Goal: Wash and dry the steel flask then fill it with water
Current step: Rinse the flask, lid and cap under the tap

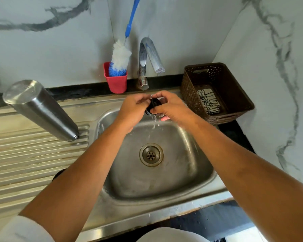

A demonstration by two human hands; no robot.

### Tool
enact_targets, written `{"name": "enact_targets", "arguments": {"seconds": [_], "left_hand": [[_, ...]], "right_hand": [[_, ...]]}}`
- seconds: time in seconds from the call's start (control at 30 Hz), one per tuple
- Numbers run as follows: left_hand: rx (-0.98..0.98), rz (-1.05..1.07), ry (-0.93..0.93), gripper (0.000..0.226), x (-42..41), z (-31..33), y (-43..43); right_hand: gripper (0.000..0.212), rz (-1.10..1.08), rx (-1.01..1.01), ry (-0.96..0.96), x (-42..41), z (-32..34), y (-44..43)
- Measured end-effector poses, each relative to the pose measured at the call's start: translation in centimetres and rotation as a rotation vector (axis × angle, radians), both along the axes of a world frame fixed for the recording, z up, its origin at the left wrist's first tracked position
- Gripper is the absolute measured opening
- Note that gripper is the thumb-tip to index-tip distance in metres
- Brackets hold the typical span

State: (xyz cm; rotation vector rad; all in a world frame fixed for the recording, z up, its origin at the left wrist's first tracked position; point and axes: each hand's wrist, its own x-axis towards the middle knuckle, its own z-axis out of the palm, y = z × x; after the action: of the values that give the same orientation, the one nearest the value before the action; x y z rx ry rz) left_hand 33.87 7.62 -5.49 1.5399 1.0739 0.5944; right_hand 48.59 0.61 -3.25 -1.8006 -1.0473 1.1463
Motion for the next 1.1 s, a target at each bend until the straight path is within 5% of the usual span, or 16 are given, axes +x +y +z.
{"name": "enact_targets", "arguments": {"seconds": [0.4, 0.53, 0.6, 0.73, 0.9, 1.1], "left_hand": [[0.299, 0.058, -0.148, 0.018, -4.7, 9.8, -5.0], [0.715, 0.173, -0.218, 0.025, -6.2, 10.8, -8.3], [0.790, 0.162, -0.069, 0.029, -7.3, 7.5, -9.9], [0.295, -0.164, 0.406, 0.034, -11.9, 0.6, -10.5], [0.264, -0.034, 0.330, 0.035, -16.5, 1.4, -8.8], [-0.004, 0.244, 0.324, 0.039, -24.6, 0.4, -5.7]], "right_hand": [[0.050, 0.045, 0.315, -0.656, -4.5, 11.9, -5.6], [0.049, -0.107, 0.642, -0.835, -7.8, 11.5, -7.6], [0.045, -0.077, 0.570, -0.855, -9.5, 7.7, -8.4], [0.038, 0.183, 0.015, -0.704, -12.0, 0.1, -8.9], [0.042, 0.110, 0.107, -0.484, -15.6, -0.2, -6.7], [0.015, 0.113, 0.016, -0.027, -22.8, -0.3, -1.9]]}}
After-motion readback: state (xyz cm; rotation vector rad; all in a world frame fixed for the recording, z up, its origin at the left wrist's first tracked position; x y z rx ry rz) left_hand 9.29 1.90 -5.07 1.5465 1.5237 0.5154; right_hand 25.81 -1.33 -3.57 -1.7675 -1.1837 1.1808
